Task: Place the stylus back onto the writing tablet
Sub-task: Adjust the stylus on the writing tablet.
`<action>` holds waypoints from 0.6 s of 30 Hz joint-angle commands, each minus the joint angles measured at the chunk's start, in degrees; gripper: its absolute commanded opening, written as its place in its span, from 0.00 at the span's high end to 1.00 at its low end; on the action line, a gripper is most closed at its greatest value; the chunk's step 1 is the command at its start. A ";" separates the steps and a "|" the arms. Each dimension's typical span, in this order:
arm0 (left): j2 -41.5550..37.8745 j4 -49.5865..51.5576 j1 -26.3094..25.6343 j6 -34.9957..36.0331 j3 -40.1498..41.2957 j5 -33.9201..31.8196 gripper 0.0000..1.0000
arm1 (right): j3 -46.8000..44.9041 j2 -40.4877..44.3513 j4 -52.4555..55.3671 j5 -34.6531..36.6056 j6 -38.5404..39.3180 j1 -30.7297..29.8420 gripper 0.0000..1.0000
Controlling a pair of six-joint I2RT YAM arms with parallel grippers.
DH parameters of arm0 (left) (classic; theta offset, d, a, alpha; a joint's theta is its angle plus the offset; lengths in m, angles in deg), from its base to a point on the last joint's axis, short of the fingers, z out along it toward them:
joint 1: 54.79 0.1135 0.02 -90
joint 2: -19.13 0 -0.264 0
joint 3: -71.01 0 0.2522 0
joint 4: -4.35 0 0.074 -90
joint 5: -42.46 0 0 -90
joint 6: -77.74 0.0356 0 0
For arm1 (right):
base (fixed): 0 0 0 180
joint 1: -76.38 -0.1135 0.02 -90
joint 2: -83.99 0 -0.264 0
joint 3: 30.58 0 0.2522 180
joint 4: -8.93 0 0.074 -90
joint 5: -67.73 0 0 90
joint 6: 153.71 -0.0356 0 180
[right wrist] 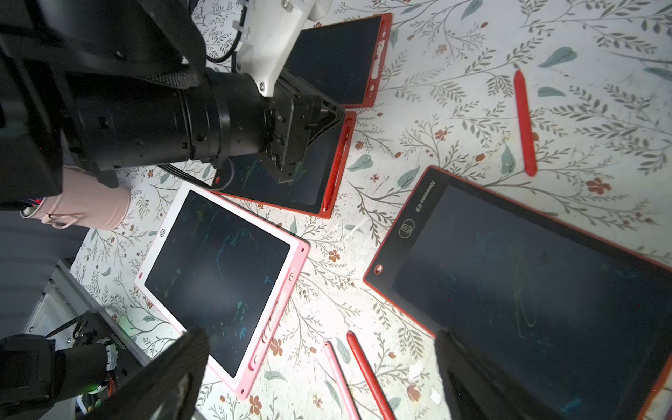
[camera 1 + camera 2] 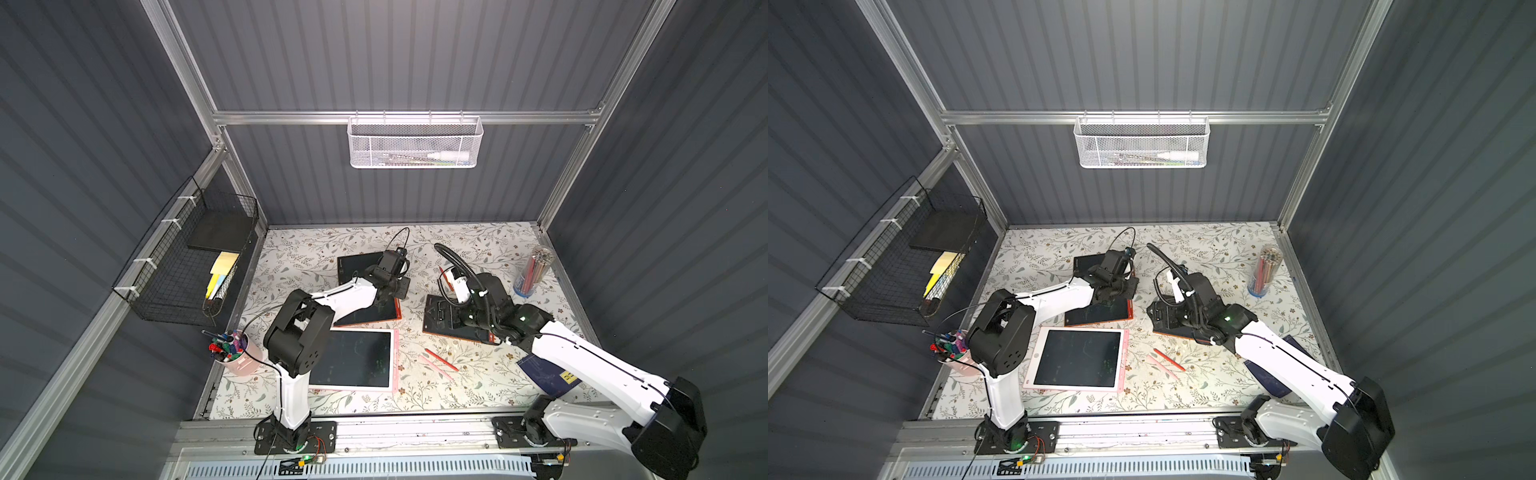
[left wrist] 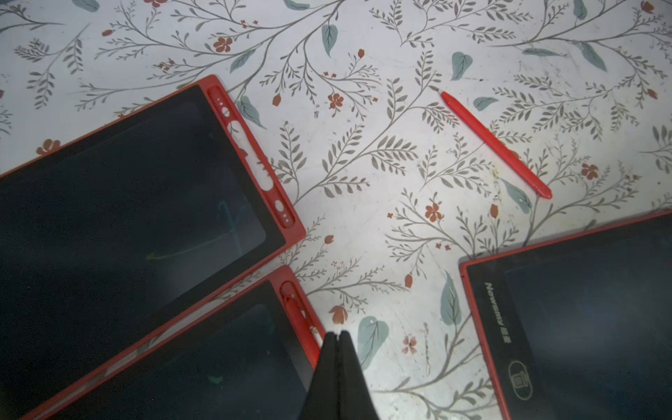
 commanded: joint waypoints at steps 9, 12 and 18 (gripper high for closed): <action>0.56 2.41 -0.23 -1.29 3.86 -2.61 1.00 | -0.58 0.36 -0.57 0.36 -0.43 0.05 0.01; 0.95 2.03 -0.23 -1.27 4.22 -2.35 1.00 | -0.66 0.44 -0.51 0.27 -0.50 0.06 0.01; 1.57 1.42 -0.23 -1.09 4.67 -1.67 1.00 | -0.93 0.33 -0.59 0.53 -0.76 0.06 0.01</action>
